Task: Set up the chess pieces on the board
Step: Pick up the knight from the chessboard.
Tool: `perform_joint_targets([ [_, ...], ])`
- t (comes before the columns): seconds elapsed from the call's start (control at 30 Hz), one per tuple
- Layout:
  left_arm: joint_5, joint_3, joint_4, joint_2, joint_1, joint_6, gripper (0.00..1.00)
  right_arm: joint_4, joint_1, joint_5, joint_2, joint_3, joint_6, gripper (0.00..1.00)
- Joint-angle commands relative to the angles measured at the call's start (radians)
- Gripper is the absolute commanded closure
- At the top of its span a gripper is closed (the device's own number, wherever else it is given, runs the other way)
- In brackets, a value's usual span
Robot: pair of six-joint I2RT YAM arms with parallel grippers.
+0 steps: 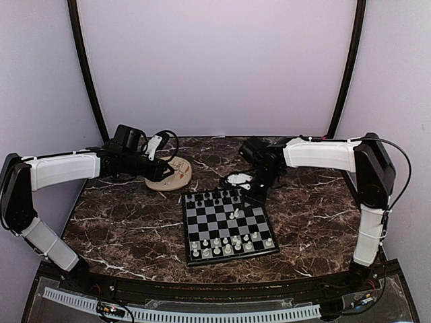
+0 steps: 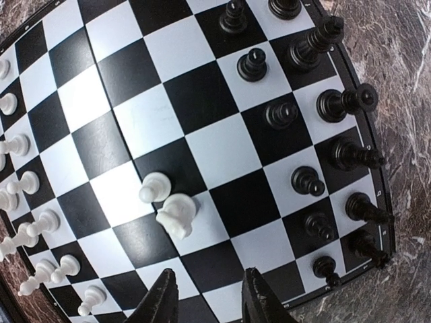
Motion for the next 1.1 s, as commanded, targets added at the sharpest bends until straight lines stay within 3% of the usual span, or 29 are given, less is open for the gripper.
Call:
perform_joint_targets([
  [0.0, 0.013, 0.023, -0.004, -0.028, -0.001, 0.007, 0.64, 0.011, -0.001, -0.051, 0.056, 0.074, 0.022, 0.66],
  [0.33, 0.014, 0.023, -0.007, -0.026, -0.003, 0.007, 0.64, -0.016, -0.001, -0.114, 0.131, 0.144, 0.030, 0.66],
  [1.07, 0.019, 0.026, -0.010, -0.020, -0.002, 0.009, 0.64, -0.019, -0.001, -0.102, 0.165, 0.144, 0.047, 0.67],
])
